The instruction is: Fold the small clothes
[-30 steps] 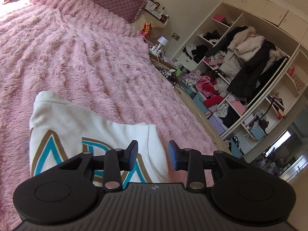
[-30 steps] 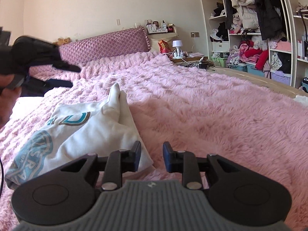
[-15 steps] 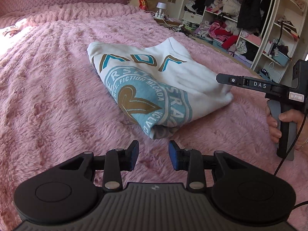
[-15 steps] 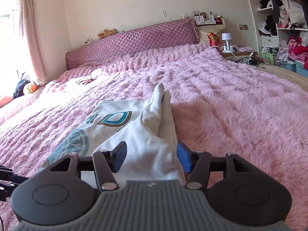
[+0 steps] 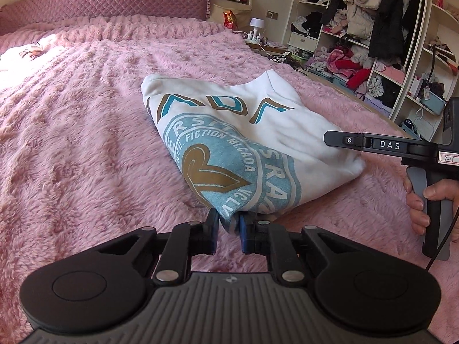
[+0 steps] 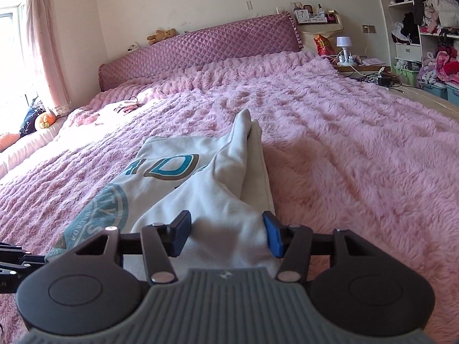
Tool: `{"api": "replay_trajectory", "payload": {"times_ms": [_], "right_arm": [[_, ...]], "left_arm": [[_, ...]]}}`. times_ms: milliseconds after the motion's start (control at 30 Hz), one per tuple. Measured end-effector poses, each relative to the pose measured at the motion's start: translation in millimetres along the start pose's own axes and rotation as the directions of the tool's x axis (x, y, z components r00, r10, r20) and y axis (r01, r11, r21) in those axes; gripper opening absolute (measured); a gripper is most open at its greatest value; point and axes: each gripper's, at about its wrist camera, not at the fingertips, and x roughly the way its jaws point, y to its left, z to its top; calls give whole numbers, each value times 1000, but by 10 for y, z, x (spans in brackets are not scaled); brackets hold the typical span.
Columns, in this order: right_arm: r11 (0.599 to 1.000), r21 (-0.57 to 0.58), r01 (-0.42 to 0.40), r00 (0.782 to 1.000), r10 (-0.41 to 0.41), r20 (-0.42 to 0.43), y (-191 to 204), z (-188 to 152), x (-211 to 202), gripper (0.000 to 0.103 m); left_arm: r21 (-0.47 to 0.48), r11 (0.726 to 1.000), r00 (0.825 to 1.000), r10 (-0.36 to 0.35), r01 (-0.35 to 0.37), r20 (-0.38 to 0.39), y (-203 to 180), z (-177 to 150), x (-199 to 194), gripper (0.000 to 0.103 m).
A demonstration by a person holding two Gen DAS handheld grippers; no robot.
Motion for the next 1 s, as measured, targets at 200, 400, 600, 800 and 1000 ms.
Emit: {"api": "replay_trajectory", "payload": {"times_ms": [200, 400, 600, 800, 1000], "right_arm": [[999, -33, 22, 999, -21, 40, 40, 79, -70, 14], [998, -1, 62, 997, -62, -52, -118, -107, 125, 14], [996, 69, 49, 998, -47, -30, -235, -106, 63, 42], [993, 113, -33, 997, 26, 66, -334, 265, -19, 46], [993, 107, -39, 996, 30, 82, -353, 784, 463, 46]], "left_arm": [[-47, 991, 992, 124, -122, 34, -130, 11, -113, 7], [-48, 983, 980, 174, -179, -96, -150, -65, 150, 7], [-39, 986, 982, 157, -161, -102, -154, -62, 40, 9], [-30, 987, 988, 155, -155, -20, -189, -57, -342, 12], [-39, 994, 993, 107, -105, 56, -194, 170, -352, 12]]}}
